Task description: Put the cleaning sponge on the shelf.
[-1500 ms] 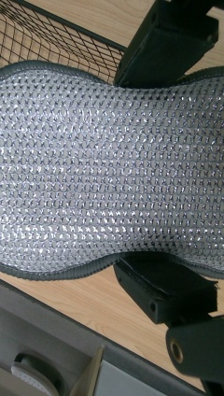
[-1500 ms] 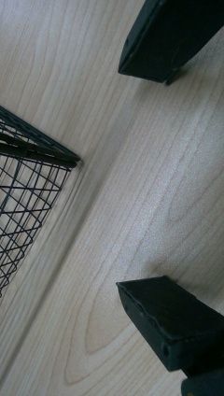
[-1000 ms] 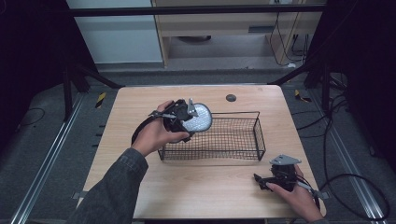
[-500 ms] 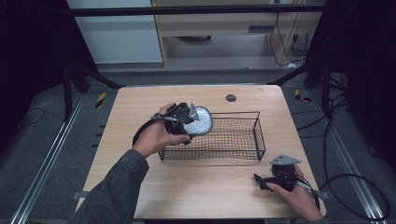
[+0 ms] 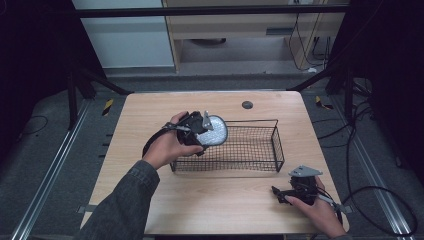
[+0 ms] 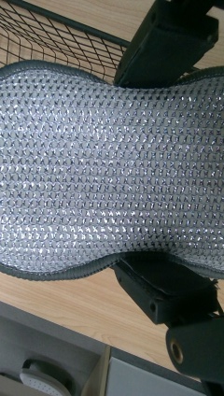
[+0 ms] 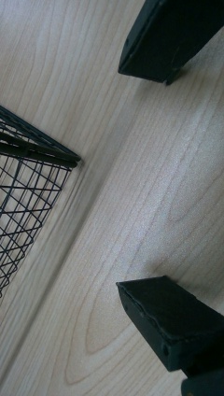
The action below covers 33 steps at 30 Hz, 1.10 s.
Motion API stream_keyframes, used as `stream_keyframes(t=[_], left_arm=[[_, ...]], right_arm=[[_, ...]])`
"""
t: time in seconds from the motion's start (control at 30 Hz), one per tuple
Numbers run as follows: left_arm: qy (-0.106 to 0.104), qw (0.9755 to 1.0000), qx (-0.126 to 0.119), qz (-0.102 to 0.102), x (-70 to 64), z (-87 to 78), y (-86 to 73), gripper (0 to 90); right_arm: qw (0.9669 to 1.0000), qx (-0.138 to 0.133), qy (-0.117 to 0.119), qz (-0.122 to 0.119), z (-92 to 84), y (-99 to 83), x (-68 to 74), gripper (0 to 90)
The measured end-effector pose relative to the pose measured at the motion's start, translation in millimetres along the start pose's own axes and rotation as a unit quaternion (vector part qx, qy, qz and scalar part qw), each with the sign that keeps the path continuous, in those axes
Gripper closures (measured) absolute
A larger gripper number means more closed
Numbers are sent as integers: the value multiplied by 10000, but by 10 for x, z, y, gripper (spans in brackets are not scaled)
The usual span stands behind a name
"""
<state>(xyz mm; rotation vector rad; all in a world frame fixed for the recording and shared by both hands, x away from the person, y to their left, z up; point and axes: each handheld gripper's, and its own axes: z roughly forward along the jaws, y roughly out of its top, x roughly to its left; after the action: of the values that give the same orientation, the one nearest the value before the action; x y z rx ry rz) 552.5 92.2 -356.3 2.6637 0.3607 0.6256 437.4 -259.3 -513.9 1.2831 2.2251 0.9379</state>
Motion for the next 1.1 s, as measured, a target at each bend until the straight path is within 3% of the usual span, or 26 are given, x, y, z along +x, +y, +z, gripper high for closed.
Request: stream_keyframes(t=[0.67,1.1], left_arm=[[-52,9999,74,54,-20,125,7,121],[-104,9999,96,-18,-11,240,-30,120]], right_arm=[[10000,0,0,1,0,0,0,4],[10000,-12,7,37,0,1,4,4]])
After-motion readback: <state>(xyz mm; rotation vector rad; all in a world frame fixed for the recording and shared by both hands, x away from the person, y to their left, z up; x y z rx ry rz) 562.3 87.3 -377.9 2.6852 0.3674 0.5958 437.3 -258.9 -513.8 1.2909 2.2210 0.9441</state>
